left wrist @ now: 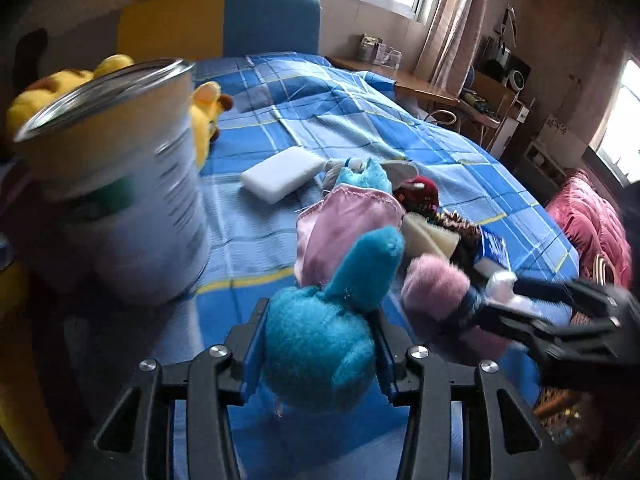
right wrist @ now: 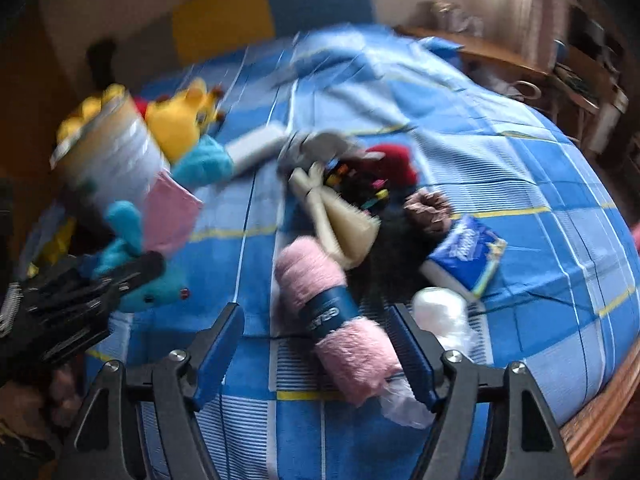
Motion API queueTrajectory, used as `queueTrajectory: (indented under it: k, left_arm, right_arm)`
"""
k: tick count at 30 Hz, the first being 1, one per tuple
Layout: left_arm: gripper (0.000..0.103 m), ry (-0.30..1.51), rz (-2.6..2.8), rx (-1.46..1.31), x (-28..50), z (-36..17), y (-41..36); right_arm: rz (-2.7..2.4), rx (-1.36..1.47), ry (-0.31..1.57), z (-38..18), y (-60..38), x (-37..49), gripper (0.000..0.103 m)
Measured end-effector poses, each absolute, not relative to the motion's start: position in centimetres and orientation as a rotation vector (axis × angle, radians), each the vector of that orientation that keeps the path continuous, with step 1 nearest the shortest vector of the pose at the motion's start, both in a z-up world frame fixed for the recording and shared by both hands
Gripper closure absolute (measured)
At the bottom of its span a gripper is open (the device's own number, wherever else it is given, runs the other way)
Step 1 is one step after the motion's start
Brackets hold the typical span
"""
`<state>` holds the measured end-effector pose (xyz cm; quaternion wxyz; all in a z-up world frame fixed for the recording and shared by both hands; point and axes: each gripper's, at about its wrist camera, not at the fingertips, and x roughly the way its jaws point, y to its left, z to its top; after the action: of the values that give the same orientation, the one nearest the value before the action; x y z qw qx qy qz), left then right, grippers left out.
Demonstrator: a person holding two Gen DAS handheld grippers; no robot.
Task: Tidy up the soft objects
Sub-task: 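Grasp the teal plush bunny with the left tool while the right tool grasps the pink towel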
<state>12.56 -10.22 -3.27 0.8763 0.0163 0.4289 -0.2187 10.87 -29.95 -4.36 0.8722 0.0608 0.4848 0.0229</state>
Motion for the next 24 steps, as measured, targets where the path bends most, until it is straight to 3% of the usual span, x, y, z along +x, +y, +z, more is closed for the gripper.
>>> queueTrajectory:
  k: [3,6,24]
  left_arm:
    - [0.056,0.894,-0.445,0.006,11.0,-3.2,-8.8]
    - [0.056,0.878,-0.414,-0.015,9.7,-2.7,-7.3]
    - [0.053,0.806,0.142,-0.154,4.8,-0.1,8.9]
  right_arm:
    - [0.003,0.025,1.121,-6.2,-29.0,12.7,0.032]
    - [-0.017,0.01,1.2,-7.9,-29.0,13.8,0.057]
    - [-0.08,0.021,1.246,-10.1,-28.8,14.7,0.056]
